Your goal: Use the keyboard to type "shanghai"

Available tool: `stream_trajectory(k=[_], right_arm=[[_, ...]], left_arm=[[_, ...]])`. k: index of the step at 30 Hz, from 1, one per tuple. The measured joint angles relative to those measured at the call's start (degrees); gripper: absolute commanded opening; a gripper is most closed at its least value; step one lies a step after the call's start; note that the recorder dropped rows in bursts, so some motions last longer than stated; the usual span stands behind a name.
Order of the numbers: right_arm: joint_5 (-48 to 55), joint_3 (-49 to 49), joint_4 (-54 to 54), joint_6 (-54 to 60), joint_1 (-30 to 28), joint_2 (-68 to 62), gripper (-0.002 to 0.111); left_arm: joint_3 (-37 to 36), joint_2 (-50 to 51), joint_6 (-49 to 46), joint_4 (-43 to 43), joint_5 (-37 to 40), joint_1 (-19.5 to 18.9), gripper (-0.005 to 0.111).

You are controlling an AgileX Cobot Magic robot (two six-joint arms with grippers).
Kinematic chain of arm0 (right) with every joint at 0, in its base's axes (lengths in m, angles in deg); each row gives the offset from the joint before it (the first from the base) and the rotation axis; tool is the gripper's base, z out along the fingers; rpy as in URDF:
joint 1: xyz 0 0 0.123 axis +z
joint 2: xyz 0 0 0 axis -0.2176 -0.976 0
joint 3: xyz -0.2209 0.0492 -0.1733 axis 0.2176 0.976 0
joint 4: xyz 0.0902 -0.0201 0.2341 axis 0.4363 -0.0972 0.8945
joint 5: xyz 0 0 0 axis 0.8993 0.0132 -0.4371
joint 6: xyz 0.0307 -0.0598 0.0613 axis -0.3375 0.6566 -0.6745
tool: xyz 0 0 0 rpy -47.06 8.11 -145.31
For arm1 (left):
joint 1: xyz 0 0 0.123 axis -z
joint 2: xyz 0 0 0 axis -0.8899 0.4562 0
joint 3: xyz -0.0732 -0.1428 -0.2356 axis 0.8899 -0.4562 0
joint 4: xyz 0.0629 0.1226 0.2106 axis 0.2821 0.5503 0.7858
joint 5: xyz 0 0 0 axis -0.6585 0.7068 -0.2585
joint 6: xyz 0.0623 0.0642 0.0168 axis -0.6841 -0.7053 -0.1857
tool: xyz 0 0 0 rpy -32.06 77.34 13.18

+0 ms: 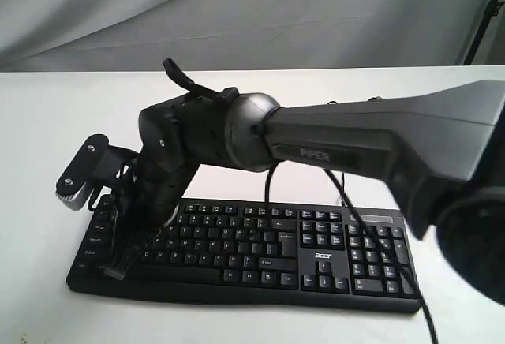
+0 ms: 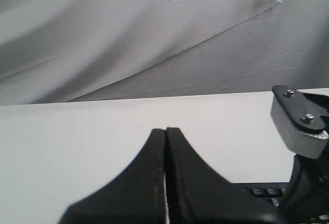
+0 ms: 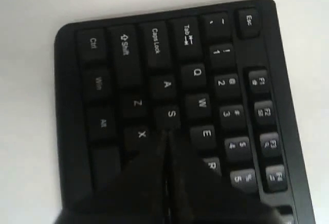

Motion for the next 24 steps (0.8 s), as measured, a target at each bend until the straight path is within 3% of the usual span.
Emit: stream_trajectory(k=[10, 24], right_arm=[[-14.9, 25.0, 2.1, -3.4, -1.8, 13.7, 0.000], [-19.2, 27.7, 2.6, -3.5, -1.8, 13.8, 0.000]], left_arm=[[0.0, 0.0, 0.0, 0.0, 0.0, 0.0, 0.000], [0.0, 0.0, 0.0, 0.0, 0.0, 0.0, 0.000]])
